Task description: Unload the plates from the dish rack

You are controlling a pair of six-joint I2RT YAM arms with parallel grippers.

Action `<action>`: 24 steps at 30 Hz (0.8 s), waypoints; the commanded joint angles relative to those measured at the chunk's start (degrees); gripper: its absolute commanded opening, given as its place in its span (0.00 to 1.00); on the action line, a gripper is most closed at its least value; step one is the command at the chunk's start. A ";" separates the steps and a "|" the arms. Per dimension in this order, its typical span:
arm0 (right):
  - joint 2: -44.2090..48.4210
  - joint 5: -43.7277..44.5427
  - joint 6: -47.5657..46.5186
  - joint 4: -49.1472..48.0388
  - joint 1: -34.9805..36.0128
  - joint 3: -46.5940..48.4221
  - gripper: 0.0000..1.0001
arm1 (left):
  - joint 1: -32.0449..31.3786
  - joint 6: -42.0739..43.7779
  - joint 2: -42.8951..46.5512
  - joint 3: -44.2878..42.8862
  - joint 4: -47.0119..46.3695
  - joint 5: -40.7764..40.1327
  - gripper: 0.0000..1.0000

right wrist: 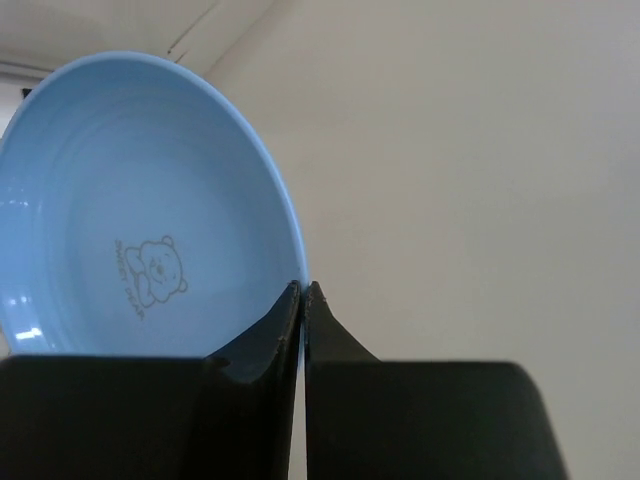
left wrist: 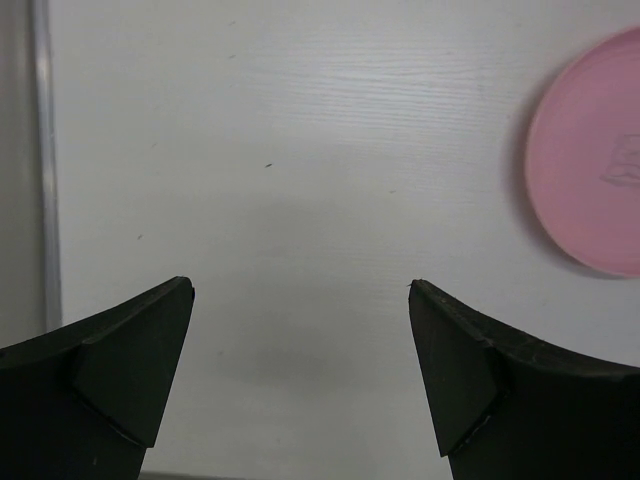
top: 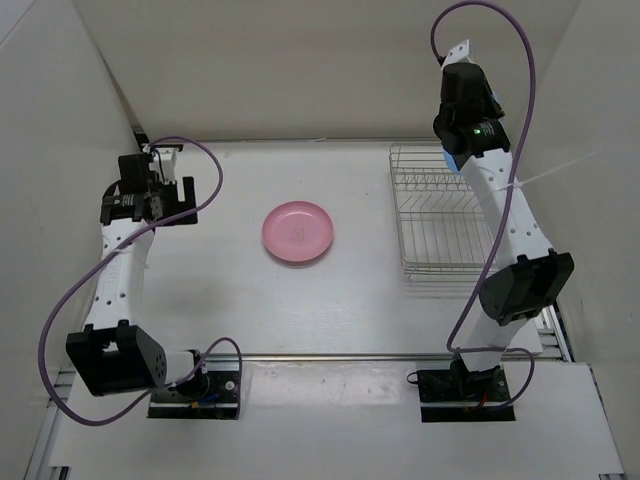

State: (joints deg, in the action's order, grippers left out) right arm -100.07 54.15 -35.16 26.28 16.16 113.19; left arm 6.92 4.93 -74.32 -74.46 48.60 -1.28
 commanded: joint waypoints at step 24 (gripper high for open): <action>18.16 -37.89 21.09 22.94 5.11 -0.16 0.01 | -28.63 -3.96 -31.93 -39.80 -8.43 52.33 0.99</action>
State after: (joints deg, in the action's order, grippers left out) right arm -84.36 19.86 -15.79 49.82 21.04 112.60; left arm -21.50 4.14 -105.12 -111.44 44.14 45.41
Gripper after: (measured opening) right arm 0.012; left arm 0.991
